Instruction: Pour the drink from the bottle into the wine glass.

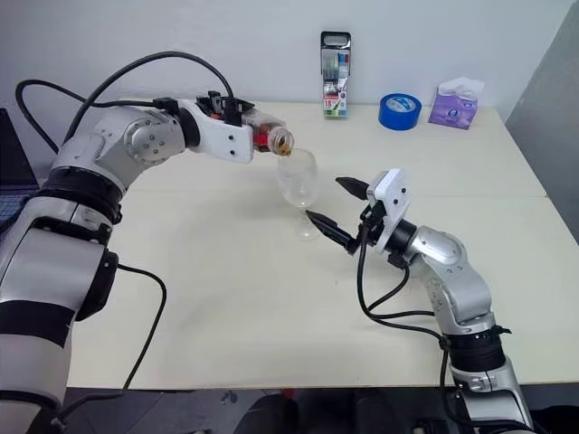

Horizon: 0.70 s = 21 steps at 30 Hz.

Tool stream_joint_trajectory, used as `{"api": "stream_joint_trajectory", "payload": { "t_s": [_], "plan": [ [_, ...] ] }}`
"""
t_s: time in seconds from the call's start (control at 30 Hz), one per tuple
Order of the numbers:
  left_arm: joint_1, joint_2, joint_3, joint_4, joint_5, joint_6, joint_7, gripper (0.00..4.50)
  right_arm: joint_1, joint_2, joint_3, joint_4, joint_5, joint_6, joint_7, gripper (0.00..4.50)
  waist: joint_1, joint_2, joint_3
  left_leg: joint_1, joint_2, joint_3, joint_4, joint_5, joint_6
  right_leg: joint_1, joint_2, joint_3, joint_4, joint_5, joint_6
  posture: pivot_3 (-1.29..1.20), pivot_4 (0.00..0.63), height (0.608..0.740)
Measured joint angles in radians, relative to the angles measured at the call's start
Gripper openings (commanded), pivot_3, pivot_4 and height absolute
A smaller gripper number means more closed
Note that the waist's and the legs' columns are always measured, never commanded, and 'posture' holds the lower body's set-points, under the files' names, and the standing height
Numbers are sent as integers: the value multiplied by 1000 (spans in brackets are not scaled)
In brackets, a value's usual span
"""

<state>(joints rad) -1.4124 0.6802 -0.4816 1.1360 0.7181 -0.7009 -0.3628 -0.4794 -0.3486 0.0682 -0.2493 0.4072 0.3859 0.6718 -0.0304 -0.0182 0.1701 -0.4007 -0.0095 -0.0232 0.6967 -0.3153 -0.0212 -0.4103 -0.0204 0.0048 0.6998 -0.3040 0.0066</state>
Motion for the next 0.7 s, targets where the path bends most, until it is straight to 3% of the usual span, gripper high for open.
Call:
{"api": "stream_joint_trajectory", "payload": {
  "t_s": [0.7],
  "plan": [
    [-112, 0, -119, 96, 156, -27, 153, 1658, 0, 4, 0, 0, 0, 0, -1, 4500, 0, 0, 0, 0, 0, 0, 0, 0, 0, -1, 0, 0, 1, 0, 0, 0, 150, 740]
  ]
}}
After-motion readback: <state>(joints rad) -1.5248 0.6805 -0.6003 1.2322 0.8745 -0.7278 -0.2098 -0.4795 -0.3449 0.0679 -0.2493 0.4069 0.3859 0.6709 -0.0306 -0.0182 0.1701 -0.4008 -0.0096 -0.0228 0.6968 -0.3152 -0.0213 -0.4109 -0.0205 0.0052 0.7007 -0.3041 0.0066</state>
